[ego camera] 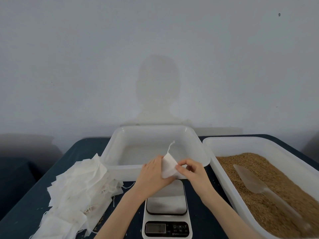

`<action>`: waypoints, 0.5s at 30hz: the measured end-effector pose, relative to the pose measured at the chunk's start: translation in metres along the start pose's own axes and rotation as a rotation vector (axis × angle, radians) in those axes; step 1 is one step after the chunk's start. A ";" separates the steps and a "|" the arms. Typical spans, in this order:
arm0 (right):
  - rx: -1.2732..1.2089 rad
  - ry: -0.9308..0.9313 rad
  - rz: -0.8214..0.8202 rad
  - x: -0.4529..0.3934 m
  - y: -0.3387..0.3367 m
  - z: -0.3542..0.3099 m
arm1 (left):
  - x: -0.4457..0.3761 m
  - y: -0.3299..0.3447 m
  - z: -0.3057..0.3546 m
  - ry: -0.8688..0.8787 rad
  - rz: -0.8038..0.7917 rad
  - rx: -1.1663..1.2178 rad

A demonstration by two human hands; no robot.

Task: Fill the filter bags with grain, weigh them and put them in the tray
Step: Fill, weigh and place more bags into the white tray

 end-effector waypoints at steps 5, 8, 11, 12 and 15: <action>0.144 -0.240 -0.105 0.006 0.003 -0.020 | 0.002 0.002 0.006 0.017 -0.085 0.085; 0.250 -0.364 -0.209 0.011 0.008 -0.032 | 0.002 0.005 0.005 -0.003 -0.161 0.194; 0.472 -0.421 -0.287 0.012 0.014 -0.035 | 0.002 0.004 0.006 0.015 -0.186 0.265; 0.546 -0.438 -0.303 0.012 0.016 -0.035 | 0.002 0.003 0.007 0.025 -0.183 0.280; 0.644 -0.430 -0.362 0.013 0.019 -0.034 | 0.002 0.002 0.009 0.062 -0.183 0.253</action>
Point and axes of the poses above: each hand's wrist, its own x-axis away from the middle knuckle, its own y-axis out of the palm, z = x × y, the point moved 8 cm from there along -x, towards the middle knuckle, and after that the axes turned 9 degrees about -x, right-handed, at the moved point
